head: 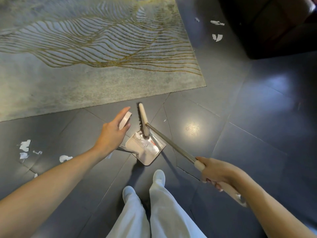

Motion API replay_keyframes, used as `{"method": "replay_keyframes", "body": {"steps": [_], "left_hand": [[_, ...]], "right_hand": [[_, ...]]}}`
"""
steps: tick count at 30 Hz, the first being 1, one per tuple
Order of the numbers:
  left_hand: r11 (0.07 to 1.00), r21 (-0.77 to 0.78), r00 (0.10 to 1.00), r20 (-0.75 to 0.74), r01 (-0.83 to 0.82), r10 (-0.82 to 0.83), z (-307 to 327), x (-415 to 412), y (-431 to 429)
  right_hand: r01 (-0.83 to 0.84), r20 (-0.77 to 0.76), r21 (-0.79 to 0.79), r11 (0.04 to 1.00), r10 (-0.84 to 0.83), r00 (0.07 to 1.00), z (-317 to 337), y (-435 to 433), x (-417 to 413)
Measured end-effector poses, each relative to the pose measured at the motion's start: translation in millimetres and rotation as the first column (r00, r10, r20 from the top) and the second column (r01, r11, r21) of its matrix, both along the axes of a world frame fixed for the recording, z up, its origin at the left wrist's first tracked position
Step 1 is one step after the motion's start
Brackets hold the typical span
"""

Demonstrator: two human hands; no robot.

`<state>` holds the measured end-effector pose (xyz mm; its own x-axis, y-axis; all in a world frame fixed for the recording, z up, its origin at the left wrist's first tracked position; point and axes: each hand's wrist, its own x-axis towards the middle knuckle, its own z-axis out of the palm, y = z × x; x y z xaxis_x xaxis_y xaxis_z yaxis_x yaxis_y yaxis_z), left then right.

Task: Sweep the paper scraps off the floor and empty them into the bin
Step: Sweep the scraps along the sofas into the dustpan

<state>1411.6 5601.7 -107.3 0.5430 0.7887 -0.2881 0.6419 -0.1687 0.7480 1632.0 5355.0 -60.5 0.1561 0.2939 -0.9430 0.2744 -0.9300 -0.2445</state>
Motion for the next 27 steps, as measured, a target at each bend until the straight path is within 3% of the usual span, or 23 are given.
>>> {"method": "replay_keyframes", "body": {"steps": [4, 9, 14, 21, 27], "left_hand": [[1.0, 0.007, 1.0, 0.007, -0.012, 0.011, -0.2, -7.6, -2.0], [0.998, 0.028, 0.998, 0.003, -0.055, 0.055, 2.7, -14.2, -1.6], [0.993, 0.024, 0.992, 0.034, -0.119, 0.118, 4.1, -10.2, 6.4], [0.993, 0.011, 0.993, 0.01, -0.114, 0.114, 3.5, -1.8, 18.0], [0.99, 0.016, 0.989, 0.034, -0.143, 0.142, 7.8, -14.3, 17.2]], "right_hand": [[0.039, 0.058, 0.032, 0.999, -0.041, 0.997, 2.2, 5.2, -3.0], [-0.129, 0.305, 0.04, 0.991, 0.11, 0.946, -7.8, 21.8, 1.2], [-0.184, 0.408, 0.024, 0.983, 0.158, 0.899, -35.3, 31.8, 0.9], [-0.057, 0.213, 0.009, 0.998, 0.053, 0.976, -60.1, -2.2, -36.8], [-0.174, 0.073, 0.001, 0.985, 0.174, 0.982, -22.5, 2.8, -26.4]]}}
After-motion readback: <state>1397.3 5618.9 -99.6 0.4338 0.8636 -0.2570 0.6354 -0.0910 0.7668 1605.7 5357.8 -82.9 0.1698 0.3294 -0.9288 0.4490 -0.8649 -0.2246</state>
